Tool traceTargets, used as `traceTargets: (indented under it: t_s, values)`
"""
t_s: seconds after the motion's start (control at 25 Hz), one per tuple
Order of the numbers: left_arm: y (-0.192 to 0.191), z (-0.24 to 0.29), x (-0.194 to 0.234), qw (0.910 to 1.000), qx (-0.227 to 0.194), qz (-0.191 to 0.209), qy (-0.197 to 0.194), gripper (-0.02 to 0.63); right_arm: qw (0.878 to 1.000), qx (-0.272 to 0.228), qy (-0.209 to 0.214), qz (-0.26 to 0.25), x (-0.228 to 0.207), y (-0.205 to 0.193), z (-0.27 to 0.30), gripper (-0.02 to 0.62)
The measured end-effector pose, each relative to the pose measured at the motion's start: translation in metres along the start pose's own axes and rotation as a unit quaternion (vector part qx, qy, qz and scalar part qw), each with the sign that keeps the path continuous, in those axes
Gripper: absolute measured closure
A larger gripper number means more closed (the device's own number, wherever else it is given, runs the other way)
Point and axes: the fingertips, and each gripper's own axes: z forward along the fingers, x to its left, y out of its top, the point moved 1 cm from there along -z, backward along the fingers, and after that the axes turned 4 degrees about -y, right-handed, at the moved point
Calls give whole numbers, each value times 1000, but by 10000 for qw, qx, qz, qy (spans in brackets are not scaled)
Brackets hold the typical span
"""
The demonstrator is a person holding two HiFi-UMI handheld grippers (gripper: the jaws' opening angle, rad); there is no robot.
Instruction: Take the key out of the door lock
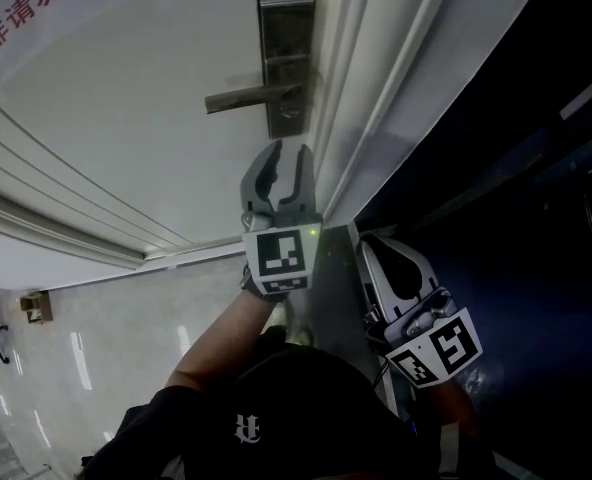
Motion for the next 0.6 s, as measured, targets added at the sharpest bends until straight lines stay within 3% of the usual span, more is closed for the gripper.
traceTargets:
  t_s: [0.12, 0.6]
  values:
    - [-4, 21, 8, 9999, 51, 10, 164, 439, 10000, -80, 22, 29, -8, 7, 11, 578]
    - [-22, 73, 29, 9953, 180, 233, 925, 434, 9991, -318, 58, 273, -27, 20, 26, 578]
